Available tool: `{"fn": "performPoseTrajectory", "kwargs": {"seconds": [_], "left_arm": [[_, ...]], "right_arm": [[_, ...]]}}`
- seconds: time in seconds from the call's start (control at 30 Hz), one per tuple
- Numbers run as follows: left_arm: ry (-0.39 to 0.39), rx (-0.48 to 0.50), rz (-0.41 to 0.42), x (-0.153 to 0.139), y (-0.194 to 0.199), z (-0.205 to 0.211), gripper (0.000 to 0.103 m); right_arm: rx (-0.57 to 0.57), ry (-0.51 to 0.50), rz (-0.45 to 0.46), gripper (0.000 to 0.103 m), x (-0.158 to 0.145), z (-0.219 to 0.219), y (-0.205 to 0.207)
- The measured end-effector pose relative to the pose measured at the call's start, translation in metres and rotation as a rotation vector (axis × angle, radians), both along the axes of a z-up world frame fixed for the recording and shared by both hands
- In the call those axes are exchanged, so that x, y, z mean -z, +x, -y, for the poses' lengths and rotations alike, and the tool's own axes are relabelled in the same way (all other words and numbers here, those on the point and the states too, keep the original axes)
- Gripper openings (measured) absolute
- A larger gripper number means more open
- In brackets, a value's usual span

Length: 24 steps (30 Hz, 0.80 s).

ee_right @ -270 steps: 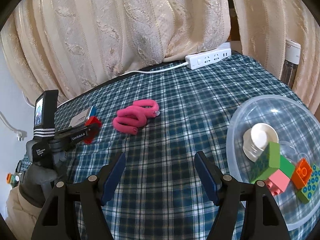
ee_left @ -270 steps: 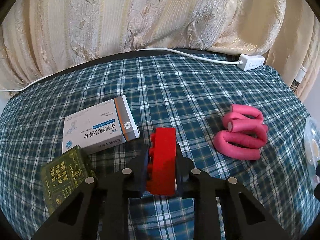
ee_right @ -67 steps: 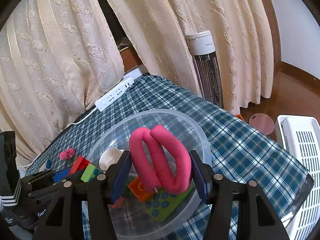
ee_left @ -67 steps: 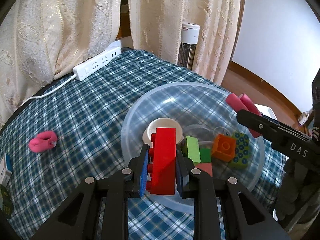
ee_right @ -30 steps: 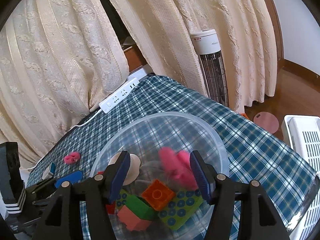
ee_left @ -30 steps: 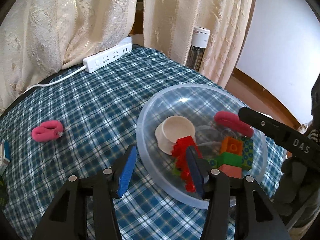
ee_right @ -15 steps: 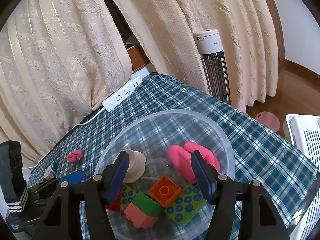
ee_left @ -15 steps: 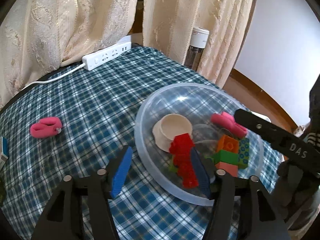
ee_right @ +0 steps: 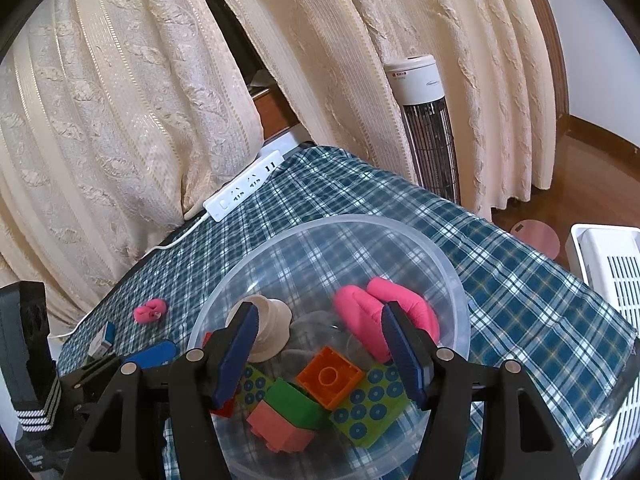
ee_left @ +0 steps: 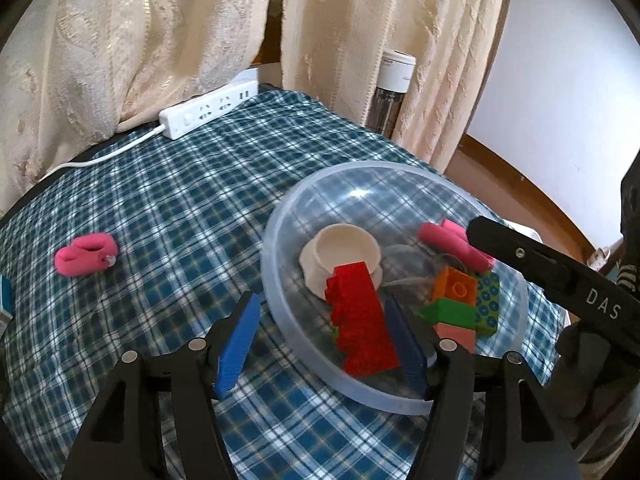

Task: Organize objects
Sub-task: 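Lower the red block and pink curler into the bowl and open both grippers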

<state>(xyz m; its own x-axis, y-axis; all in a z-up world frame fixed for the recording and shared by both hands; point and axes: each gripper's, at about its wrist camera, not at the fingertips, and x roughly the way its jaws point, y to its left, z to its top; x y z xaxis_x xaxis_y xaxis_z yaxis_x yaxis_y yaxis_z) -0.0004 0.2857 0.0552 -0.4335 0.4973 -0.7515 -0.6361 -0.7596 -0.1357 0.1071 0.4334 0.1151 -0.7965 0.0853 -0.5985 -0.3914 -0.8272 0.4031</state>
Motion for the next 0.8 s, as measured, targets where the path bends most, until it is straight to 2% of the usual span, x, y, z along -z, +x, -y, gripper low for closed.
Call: {"fn": "performPoseTrajectory", "kwargs": {"seconds": [0.4,0.57,0.8], "left_arm": [[-0.002,-0.041,-0.005,0.001,-0.004,0.016,0.068],[0.001,-0.048,-0.035,0.002,-0.005,0.014,0.073],[-0.002,-0.056,-0.012,0.0,-0.006,0.02,0.073]], "right_arm": [[-0.018,0.007,-0.007,0.067,-0.005,0.009,-0.002],[-0.022,0.008,-0.008,0.067,-0.007,0.014,-0.002],[-0.039,0.016,-0.01,0.067,-0.011,0.023,0.0]]}}
